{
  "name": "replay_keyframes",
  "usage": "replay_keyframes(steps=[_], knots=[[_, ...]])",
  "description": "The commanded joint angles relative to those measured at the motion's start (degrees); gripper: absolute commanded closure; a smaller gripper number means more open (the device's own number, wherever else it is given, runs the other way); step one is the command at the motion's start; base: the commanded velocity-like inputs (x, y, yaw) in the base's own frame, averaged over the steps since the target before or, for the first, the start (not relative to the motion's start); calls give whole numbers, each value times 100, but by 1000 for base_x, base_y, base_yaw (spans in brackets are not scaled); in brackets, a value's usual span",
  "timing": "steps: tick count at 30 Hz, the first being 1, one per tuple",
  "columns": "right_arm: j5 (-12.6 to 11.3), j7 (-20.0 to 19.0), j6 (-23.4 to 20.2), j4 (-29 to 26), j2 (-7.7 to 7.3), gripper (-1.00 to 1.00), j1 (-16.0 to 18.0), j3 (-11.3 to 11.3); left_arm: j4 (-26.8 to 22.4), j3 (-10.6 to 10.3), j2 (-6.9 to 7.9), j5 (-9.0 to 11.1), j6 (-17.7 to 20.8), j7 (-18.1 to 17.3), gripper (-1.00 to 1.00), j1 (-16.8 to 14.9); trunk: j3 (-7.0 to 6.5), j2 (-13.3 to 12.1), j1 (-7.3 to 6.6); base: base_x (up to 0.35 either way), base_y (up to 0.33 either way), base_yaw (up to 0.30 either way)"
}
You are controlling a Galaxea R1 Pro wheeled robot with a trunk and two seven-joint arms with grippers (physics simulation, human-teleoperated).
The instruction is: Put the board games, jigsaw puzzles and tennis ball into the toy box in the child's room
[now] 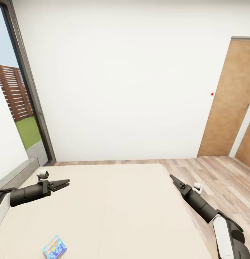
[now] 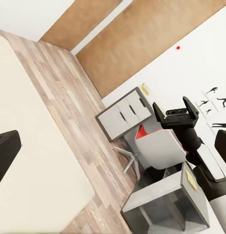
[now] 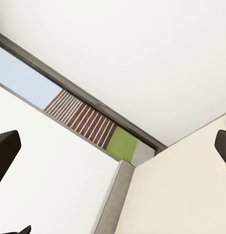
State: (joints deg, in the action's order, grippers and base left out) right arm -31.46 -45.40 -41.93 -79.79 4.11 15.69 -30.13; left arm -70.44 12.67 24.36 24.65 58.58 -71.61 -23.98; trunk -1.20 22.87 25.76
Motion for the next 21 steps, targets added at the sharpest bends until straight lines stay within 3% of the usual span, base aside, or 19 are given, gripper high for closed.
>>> replay_keyframes(steps=[1, 21], knots=[[-9, -13, -35, -2, 7, -100, 4, -13, 4, 0, 2, 13, 39, -10, -100, -1, 3, 5, 2, 0, 232, 0], [-9, -13, -35, -1, 4, -100, 4, -15, 11, 2, -2, 1, 33, -2, -100, -1, 3, 5, 2, 0, 218, 0]])
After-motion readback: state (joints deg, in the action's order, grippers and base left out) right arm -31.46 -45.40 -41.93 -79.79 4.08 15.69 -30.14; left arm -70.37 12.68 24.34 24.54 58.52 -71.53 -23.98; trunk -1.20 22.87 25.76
